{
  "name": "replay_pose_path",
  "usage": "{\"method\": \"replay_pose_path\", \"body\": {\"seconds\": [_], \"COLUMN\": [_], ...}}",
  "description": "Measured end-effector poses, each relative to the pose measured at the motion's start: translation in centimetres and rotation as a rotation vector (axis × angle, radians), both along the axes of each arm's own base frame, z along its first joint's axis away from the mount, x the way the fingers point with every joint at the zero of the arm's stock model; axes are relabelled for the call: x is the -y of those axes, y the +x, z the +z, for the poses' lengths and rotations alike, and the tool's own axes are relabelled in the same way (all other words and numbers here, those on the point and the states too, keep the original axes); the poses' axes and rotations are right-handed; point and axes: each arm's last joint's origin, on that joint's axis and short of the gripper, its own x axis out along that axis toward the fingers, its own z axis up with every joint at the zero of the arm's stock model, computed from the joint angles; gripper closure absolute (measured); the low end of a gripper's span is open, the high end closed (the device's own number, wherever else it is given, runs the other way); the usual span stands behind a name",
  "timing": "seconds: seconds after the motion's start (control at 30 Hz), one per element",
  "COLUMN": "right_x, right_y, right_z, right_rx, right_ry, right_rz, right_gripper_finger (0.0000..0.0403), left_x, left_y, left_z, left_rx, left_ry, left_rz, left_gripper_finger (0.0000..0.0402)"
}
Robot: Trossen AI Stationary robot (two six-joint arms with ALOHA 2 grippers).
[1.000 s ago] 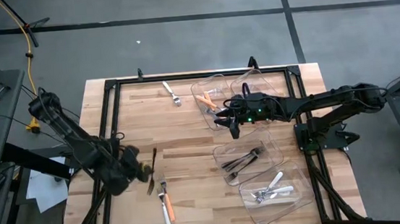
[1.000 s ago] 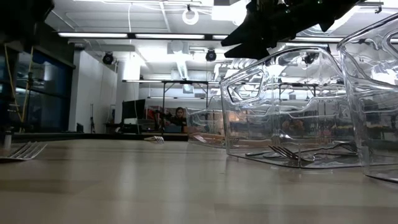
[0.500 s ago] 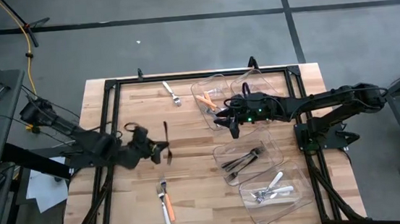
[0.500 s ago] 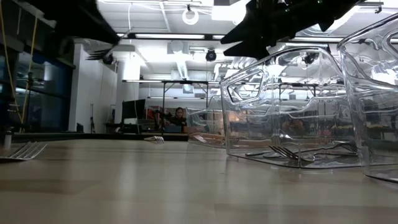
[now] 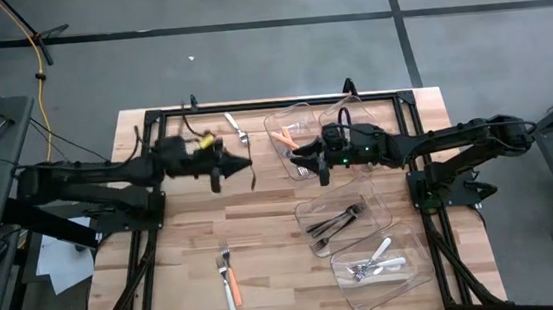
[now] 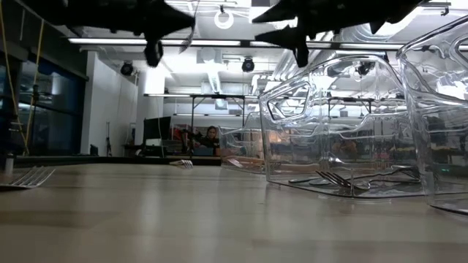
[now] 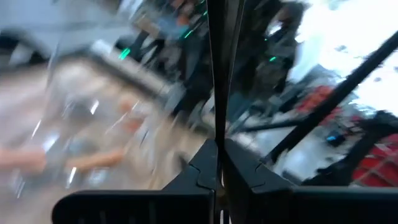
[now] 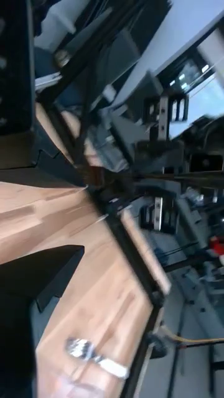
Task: Sort silverware by color (type)
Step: Put the black fork into the top transparent bin
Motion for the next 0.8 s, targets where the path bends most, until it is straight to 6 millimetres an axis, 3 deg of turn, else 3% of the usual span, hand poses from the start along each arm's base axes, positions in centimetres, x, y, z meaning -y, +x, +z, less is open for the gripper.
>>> {"method": "replay_pose_path", "body": {"seconds": [0.23,0.6,0.8], "right_x": [0.0,-0.1,-0.1], "right_y": [0.1,0.1,0.1], "right_z": [1.4,1.5,1.5], "right_rx": [0.142,0.152,0.137], "right_ry": [-0.012,-0.034,-0.172], "right_rz": [0.0,0.019,0.028], "right_gripper_finger": [0.0258,0.0258,0.0258], "left_x": [-2.0,-0.6,-0.2], "left_y": [-0.5,-0.2,-0.1], "left_z": [1.3,1.1,1.1], "left_rx": [0.133,0.124,0.115], "left_ry": [0.089,0.342,0.335], "left_rz": [-0.073,-0.136,-0.091], "left_gripper_finger": [0.0401,0.0402,0.0402]}}
